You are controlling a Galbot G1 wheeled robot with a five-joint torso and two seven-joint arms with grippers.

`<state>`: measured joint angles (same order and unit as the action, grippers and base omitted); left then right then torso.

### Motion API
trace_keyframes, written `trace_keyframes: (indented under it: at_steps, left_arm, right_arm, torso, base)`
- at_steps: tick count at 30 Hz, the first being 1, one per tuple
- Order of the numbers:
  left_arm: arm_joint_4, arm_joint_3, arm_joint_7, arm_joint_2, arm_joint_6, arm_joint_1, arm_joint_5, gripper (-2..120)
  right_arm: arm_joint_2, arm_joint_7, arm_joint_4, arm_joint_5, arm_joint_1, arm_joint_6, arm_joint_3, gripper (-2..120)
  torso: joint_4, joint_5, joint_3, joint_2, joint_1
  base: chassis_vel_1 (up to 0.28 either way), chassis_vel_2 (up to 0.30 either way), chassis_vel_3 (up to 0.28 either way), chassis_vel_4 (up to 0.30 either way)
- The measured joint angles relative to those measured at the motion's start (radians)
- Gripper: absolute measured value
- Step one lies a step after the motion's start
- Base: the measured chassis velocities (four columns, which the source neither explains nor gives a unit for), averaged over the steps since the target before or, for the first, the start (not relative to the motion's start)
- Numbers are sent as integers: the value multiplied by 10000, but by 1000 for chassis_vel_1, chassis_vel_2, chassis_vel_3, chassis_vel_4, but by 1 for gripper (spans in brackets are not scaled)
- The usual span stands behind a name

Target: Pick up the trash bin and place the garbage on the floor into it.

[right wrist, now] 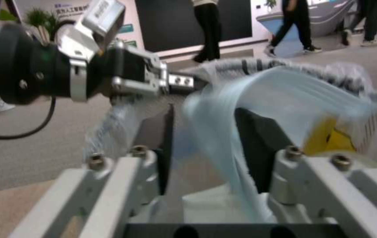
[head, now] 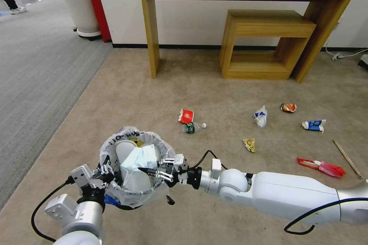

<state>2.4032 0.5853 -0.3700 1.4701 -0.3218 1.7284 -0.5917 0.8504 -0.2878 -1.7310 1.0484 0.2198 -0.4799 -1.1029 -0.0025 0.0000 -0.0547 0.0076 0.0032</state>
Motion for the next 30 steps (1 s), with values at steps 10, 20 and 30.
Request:
trace_keyframes:
  at_steps: [10,20,30]
  left_arm:
    - [-314,79,-48,-12,-24,-98,-51,3]
    - [-374,33,-119,59,-66,-149,-158,3]
    - [-97,-169,-14,232,-29,-59,29,3]
  right_arm:
    - [-281,-14,-410,-125,373,43,534,80]
    - [-575,8,-604,-274,492,111,490,100]
    - [-219,396,-269,-259,-370,436,-579,100]
  torso:
    - [0,1,-1,0,0]
    - [-1,2,-1,0,0]
    - [0,0,0,0,0]
  base:
    - [0,0,0,0]
    - [0,0,0,0]
    - [0,0,0,0]
